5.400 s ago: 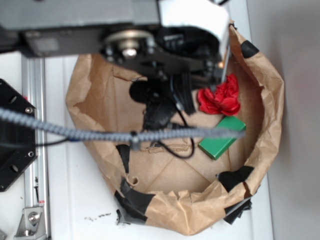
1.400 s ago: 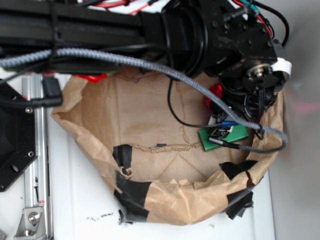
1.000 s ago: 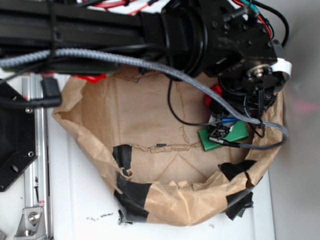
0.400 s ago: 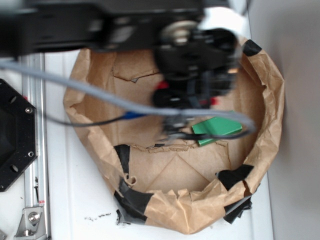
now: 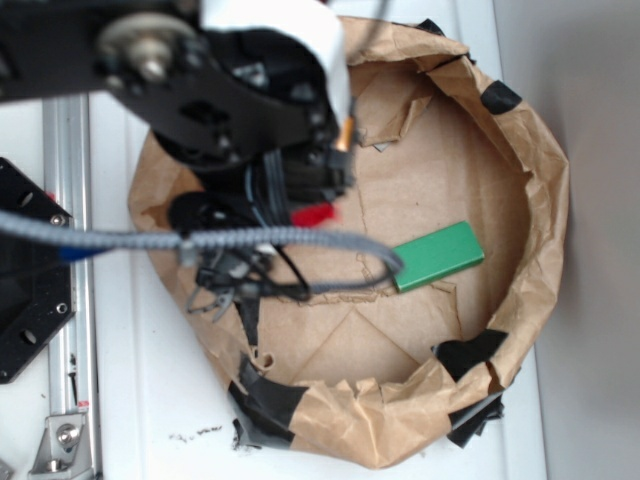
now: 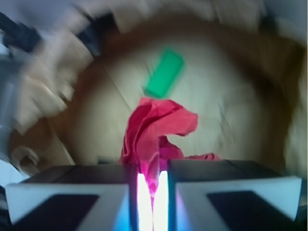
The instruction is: Grab the red paper.
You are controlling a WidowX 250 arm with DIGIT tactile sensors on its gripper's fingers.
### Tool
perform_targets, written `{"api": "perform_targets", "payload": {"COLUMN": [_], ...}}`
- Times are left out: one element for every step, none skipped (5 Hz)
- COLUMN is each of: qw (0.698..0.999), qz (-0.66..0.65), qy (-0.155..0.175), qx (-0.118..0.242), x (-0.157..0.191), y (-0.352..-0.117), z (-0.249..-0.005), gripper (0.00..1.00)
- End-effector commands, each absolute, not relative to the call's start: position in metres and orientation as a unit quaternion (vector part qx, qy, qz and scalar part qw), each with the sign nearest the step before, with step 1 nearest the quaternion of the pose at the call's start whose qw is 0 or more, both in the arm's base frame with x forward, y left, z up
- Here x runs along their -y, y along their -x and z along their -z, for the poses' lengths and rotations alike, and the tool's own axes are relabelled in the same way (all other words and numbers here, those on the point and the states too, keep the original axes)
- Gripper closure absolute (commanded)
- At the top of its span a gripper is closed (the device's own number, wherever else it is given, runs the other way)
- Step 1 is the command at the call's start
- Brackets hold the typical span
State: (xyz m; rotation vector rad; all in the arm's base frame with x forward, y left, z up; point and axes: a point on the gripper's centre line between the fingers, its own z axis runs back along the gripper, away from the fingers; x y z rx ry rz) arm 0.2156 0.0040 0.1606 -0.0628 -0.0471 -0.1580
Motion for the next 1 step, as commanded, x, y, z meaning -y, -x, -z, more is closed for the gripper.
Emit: {"api": "perform_targets", "payload": {"qw": [0.998], "qz": [0.015], "qy": [0.050], "qx": [0.036], "x": [-0.0110], "y": [-0.2317], "z": [-0.1625], "gripper": [1.00]}}
